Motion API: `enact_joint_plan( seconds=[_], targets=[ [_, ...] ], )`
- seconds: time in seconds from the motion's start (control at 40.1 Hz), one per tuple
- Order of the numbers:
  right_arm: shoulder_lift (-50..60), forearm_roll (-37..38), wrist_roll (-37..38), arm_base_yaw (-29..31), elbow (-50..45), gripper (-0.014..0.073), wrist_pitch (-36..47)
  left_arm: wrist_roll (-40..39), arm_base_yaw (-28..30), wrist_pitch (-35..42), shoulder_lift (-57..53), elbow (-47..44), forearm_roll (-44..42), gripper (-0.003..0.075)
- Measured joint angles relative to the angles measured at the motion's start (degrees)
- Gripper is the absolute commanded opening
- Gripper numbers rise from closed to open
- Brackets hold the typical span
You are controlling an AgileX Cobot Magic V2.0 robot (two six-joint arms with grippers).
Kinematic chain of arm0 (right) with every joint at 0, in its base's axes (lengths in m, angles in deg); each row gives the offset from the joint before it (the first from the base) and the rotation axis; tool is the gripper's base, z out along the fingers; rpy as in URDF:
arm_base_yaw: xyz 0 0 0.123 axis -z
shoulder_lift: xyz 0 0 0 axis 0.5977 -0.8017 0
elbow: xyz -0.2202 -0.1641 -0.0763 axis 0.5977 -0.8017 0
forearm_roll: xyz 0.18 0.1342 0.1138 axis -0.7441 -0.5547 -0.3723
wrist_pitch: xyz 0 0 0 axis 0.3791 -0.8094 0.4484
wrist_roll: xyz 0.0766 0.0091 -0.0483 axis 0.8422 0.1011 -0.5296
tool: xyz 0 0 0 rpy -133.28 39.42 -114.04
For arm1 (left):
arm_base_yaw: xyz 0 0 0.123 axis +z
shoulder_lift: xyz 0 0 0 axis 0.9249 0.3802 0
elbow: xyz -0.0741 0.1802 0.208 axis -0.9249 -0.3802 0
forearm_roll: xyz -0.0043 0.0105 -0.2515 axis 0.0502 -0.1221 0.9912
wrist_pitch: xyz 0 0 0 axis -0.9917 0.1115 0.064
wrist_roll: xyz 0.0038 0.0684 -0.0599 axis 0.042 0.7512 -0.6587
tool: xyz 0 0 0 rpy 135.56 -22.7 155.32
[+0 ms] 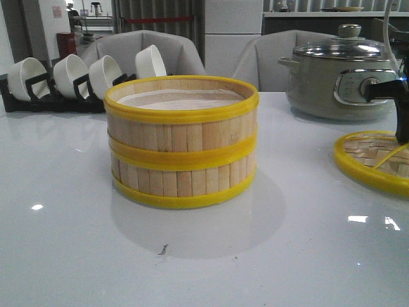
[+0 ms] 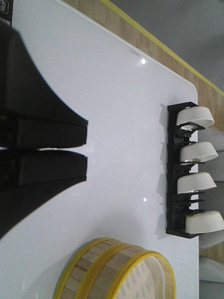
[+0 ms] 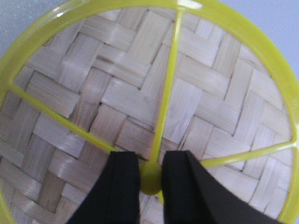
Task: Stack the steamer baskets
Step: 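Grasp the center hub of the woven bamboo lid with the right gripper, then lift the lid with the right gripper over the basket stack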
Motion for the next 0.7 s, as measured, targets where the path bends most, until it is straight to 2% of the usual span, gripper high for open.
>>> enact_joint_plan(
  seconds=[0.199, 0.424, 0.698],
  targets=[
    [1.57, 0.13, 0.0, -2.79, 6.74, 0.0025, -5.77, 0.0, 0.0, 0.0, 0.0, 0.0, 0.0, 0.0099],
    [5.11, -1.73, 0.0, -9.75, 20.26, 0.0025, -11.58, 0.0, 0.0, 0.0, 0.0, 0.0, 0.0, 0.0099],
    [2.43, -14.68, -5.45, -21.41, 33.92, 0.0025, -15.36, 0.0, 0.0, 0.0, 0.0, 0.0, 0.0, 0.0099]
  ],
)
